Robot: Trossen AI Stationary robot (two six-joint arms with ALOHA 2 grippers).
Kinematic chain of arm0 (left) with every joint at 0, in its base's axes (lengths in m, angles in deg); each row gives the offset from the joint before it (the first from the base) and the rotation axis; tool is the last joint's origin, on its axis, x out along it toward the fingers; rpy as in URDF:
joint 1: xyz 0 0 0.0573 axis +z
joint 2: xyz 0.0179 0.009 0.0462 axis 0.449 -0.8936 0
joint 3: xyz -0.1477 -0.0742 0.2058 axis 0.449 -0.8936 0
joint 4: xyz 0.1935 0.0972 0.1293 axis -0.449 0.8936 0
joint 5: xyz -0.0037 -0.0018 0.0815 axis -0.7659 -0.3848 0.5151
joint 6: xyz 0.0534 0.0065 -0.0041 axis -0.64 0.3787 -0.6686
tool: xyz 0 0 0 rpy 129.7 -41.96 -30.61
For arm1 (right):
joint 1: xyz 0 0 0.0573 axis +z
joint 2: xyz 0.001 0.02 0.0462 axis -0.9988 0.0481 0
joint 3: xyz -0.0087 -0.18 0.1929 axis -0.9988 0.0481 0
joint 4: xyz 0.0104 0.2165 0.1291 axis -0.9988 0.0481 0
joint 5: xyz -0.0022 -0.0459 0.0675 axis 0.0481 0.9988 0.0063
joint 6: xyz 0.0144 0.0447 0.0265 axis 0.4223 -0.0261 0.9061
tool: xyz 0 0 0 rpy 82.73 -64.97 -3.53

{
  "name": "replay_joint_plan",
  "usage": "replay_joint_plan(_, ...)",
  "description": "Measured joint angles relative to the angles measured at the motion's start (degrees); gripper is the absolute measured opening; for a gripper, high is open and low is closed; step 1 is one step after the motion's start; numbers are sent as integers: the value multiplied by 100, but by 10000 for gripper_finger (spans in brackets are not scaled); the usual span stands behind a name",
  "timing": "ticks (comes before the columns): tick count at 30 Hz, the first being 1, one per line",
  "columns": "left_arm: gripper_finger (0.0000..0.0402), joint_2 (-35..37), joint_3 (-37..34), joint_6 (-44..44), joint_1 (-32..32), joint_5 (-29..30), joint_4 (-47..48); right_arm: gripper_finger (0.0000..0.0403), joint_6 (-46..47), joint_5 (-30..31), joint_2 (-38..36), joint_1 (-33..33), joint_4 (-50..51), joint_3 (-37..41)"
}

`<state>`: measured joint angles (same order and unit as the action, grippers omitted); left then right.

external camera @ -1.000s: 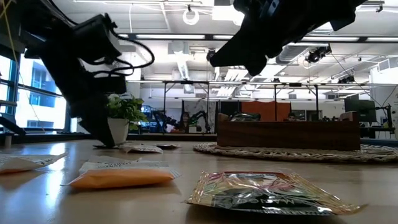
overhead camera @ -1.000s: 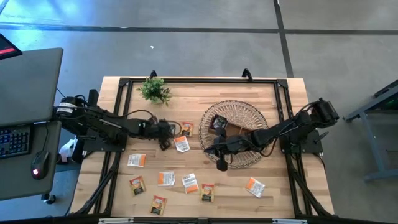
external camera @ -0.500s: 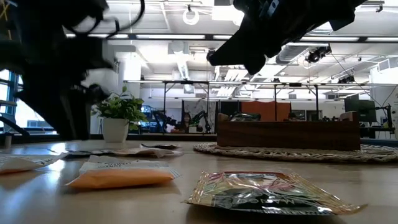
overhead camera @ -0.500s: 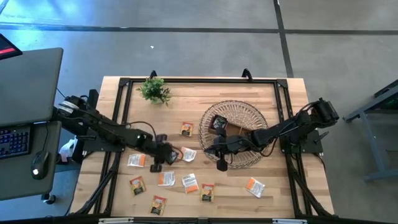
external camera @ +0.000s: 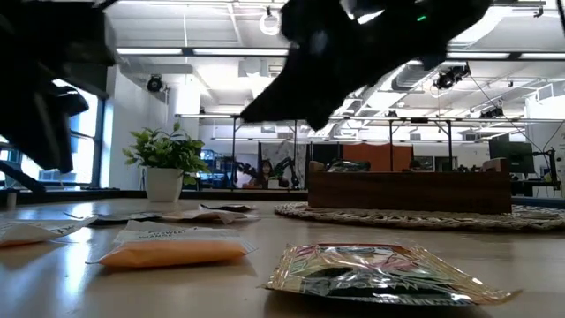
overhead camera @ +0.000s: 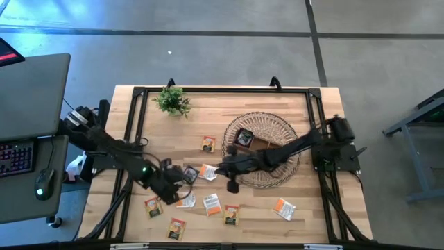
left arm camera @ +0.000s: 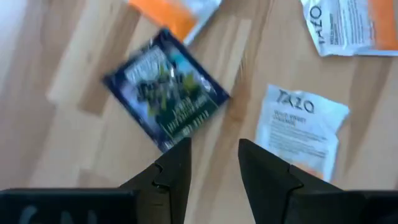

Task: Pick & Place Tea
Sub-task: Put the violet tea bag into the left section of the wooden organizer

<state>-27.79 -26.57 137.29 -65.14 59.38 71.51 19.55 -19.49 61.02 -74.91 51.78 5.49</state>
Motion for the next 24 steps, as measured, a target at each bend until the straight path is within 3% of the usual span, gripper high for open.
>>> replay_joint_plan(3,130,-19,-120,1113,-270,461,-8,1,-247,-82,580,-98,329,-767)
replay_joint_plan(6,130,-19,-206,2829,-345,877,-1,1,-329,-69,1088,-215,702,-1501)
replay_joint_plan(9,130,-19,-275,4107,-396,1016,-57,1,-672,-57,1455,-330,1182,-2110)
replay_joint_plan(14,130,-366,-296,5065,-399,1002,-389,1,-762,-53,1893,-488,1772,-2725)
replay_joint_plan(24,130,-1242,-267,6385,-445,1153,-1002,0,-739,-92,2162,-493,2049,-2792)
